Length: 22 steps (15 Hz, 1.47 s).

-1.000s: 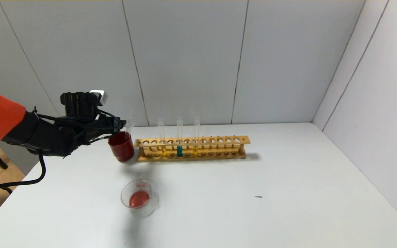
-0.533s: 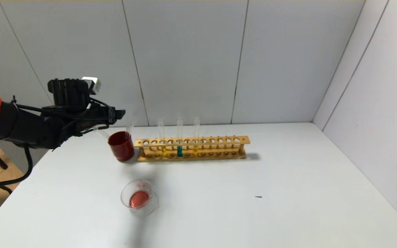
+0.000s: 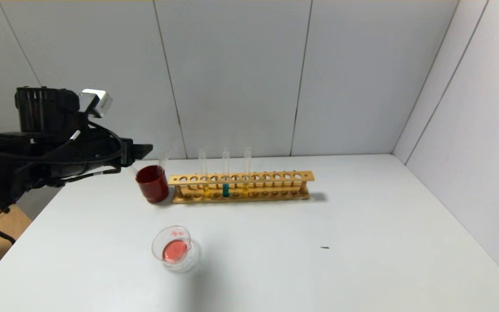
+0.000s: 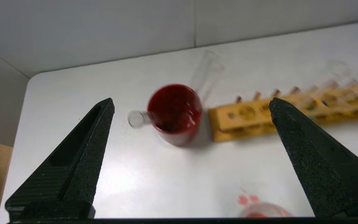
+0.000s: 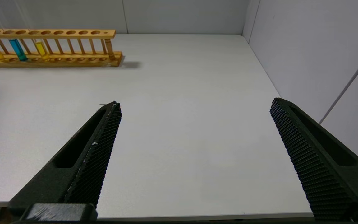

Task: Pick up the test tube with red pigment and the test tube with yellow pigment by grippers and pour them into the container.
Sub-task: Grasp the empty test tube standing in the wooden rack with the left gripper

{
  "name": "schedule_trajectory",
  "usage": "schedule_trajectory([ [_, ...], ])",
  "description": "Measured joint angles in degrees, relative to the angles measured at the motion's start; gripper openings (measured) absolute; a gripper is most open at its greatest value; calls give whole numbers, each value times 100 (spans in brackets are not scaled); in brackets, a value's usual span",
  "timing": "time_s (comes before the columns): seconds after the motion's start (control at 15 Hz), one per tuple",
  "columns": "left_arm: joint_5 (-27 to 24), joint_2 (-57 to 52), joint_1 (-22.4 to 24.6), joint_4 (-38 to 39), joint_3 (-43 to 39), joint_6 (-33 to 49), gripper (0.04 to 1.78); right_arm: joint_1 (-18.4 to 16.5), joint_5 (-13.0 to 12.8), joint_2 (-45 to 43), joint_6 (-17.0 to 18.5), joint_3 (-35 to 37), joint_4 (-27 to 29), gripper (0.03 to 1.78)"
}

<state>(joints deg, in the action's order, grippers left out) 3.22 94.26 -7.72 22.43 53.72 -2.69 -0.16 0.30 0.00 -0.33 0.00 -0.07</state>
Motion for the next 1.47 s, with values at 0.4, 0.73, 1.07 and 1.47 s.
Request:
schedule_trajectory([
  [0.4, -11, -1399, -628, -339, -1250, 121, 175, -2, 2, 0, 0, 0, 0, 175],
  [0.73, 2, -1666, -1581, -334, -1698, 705, 175, -2, 2, 0, 2, 0, 2, 175],
  [1.07, 2, -964, -1687, -50, -1445, 847, 175, -2, 0, 0, 2, 0, 2, 175],
  [1.47, 16, 450, -1673, 163, -469, 1126, 175, -2, 2, 0, 2, 0, 0, 175],
])
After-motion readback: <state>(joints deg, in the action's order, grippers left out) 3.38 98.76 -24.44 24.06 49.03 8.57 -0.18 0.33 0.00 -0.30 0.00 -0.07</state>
